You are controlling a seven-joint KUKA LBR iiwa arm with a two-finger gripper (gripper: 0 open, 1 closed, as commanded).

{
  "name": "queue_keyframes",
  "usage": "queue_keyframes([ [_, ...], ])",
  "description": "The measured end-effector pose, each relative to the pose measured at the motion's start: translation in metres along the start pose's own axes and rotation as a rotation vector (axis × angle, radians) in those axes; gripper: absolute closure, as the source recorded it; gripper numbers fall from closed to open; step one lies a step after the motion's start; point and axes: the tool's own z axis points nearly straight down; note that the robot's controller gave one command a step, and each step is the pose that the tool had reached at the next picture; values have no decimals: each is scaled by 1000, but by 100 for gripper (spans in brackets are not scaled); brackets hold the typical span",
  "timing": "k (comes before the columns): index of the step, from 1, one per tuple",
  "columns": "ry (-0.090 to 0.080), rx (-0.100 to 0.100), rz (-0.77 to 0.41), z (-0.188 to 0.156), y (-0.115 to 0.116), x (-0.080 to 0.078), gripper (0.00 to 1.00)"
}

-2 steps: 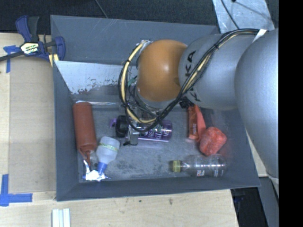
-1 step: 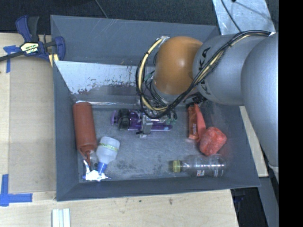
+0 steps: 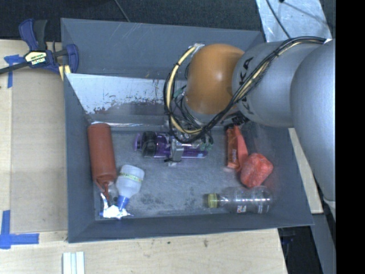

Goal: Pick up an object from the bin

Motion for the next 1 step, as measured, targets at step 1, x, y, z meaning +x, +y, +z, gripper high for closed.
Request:
queue_keyframes([
  [1, 0, 0, 17, -141, 7, 22, 100],
])
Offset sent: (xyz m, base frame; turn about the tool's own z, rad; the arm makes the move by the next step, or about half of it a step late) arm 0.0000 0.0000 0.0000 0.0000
